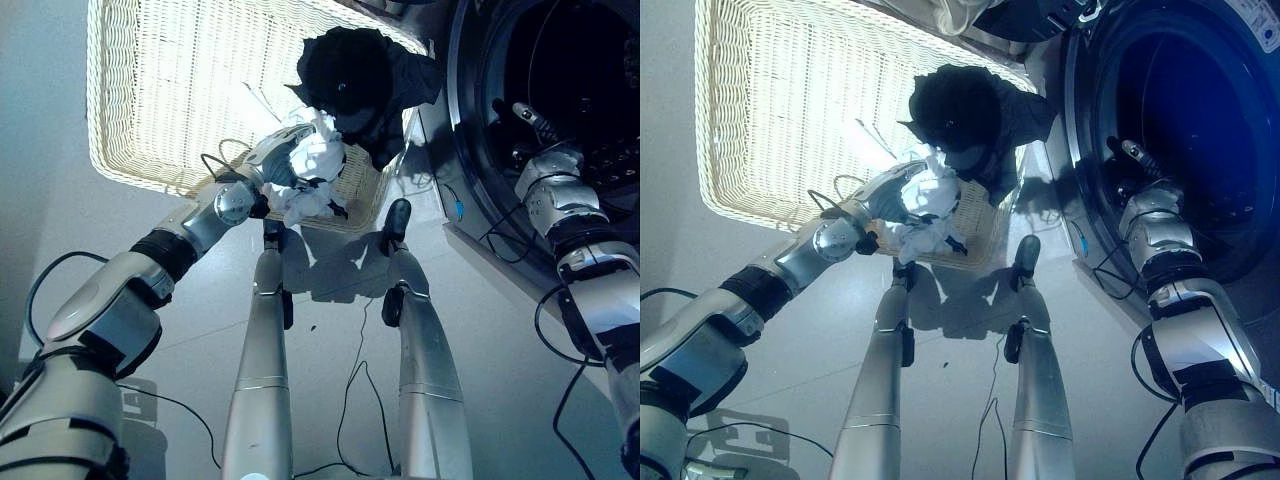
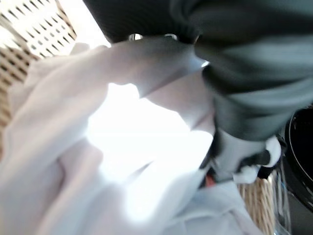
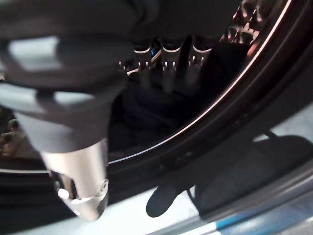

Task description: Put the clothes into the washing machine.

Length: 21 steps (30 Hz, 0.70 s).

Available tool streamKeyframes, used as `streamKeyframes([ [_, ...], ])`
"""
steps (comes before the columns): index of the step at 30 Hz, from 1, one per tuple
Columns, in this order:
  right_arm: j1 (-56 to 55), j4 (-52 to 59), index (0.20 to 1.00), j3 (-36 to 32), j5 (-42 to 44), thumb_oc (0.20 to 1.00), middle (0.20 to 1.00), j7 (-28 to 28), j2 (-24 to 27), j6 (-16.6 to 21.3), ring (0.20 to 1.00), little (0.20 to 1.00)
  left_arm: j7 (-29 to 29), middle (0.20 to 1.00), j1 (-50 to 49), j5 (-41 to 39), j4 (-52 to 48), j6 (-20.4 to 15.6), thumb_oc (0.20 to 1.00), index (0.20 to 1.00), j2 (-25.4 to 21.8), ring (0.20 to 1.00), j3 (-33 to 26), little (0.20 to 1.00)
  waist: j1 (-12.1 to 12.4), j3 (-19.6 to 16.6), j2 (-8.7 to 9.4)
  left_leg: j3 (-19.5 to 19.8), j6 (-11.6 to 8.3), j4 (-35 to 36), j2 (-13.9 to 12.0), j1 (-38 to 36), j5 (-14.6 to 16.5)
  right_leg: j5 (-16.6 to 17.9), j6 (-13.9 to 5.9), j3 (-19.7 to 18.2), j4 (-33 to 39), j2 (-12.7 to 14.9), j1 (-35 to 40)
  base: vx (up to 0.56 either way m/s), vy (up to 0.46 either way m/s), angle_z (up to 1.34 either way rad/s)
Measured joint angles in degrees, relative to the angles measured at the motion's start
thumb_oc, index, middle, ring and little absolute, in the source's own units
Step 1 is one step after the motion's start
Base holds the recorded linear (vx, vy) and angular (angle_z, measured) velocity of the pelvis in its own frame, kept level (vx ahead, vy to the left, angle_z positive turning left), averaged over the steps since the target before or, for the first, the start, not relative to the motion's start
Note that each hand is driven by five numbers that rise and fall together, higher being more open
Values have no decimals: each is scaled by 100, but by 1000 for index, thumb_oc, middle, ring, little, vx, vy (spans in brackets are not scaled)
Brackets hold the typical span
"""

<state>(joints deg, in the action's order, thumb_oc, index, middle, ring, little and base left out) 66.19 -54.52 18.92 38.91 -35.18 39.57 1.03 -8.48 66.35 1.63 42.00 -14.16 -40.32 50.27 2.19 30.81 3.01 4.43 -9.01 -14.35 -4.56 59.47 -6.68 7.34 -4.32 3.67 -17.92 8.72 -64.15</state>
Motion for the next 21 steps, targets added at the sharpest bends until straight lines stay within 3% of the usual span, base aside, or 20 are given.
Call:
streamKeyframes([
  [11,-208,1172,1000,-27,-929,1000,1000,-979,-9,371,1000,1000,-319,200,-150,210,-32,150,200,200,50,200,-211,200,-6,-2,-4,-47,0,45,-1,-1,0,17,23,-33,9,2,-41,0,0,0],
  [21,-1039,2519,1000,-403,-1763,1000,1000,-1288,-181,660,1000,1000,-1027,200,-966,-35,-128,-280,200,200,208,200,-1048,200,-33,-2,-6,-131,1,82,-4,-46,0,-1,-1,-118,-25,-6,-80,-1,5,-1],
])
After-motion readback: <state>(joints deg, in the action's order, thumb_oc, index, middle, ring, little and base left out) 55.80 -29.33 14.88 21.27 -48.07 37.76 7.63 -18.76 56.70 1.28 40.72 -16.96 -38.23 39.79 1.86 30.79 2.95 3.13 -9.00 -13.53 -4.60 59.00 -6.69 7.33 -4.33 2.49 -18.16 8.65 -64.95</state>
